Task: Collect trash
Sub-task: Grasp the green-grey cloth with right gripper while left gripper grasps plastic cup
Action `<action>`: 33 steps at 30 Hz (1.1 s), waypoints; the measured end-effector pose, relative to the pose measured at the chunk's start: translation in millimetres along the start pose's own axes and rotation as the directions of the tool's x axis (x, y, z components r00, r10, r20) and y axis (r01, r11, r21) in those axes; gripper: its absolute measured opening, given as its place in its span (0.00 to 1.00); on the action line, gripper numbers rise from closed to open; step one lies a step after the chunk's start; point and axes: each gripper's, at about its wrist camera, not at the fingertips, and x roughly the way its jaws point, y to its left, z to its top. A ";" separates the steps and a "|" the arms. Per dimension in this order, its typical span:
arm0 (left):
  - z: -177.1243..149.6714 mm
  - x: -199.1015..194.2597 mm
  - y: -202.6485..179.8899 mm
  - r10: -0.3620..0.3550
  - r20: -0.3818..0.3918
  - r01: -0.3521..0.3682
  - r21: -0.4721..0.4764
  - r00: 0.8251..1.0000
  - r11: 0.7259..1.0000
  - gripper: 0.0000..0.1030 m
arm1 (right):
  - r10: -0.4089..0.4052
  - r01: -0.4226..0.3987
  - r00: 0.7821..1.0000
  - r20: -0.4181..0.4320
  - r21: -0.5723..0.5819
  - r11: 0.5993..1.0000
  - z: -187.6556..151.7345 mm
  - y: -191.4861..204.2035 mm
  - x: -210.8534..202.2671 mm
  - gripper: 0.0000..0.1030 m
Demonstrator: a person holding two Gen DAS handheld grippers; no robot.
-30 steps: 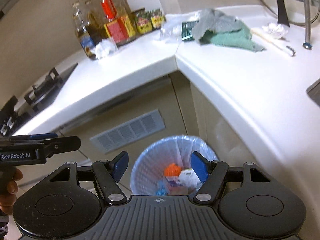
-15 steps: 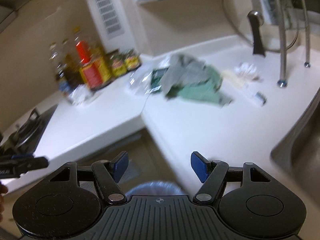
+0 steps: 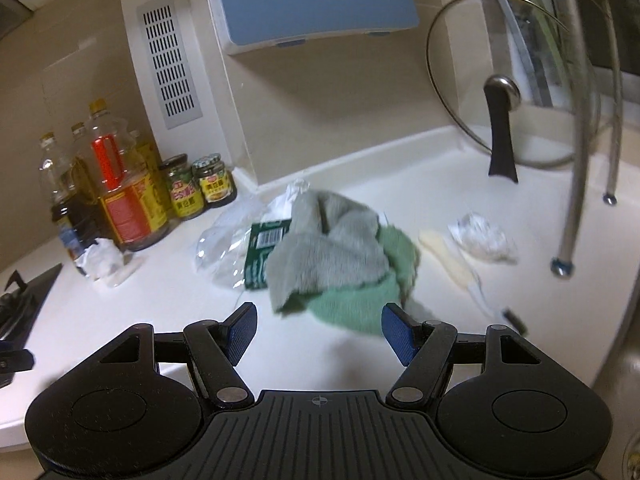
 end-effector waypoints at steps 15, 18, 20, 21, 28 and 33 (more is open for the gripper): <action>26.1 34.9 39.8 0.032 0.001 -0.032 -0.004 0.999 0.999 0.85 | -0.061 0.059 0.998 -0.007 -0.162 0.985 28.9 18.2 96.8 0.67; 29.6 41.1 44.0 0.029 0.004 -0.029 0.004 1.000 1.000 0.85 | -0.091 0.085 0.996 -0.025 -0.186 0.979 25.9 20.1 108.7 0.67; 31.6 45.6 46.8 0.025 0.005 -0.025 0.007 1.000 1.000 0.85 | -0.104 0.097 0.994 -0.021 -0.203 0.974 22.8 22.0 111.0 0.66; 32.5 48.1 48.6 0.021 0.004 -0.021 0.008 1.000 1.000 0.85 | -0.110 0.104 0.994 -0.016 -0.214 0.971 21.6 23.0 111.2 0.62; 37.5 65.7 56.9 0.008 0.001 -0.008 0.016 1.000 1.000 0.85 | -0.125 0.128 0.992 0.029 -0.194 0.973 27.5 15.9 102.2 0.13; 42.3 79.4 59.6 -0.012 0.006 0.012 0.036 1.000 0.999 0.85 | -0.126 0.145 0.980 0.155 -0.120 0.982 52.1 6.1 72.9 0.12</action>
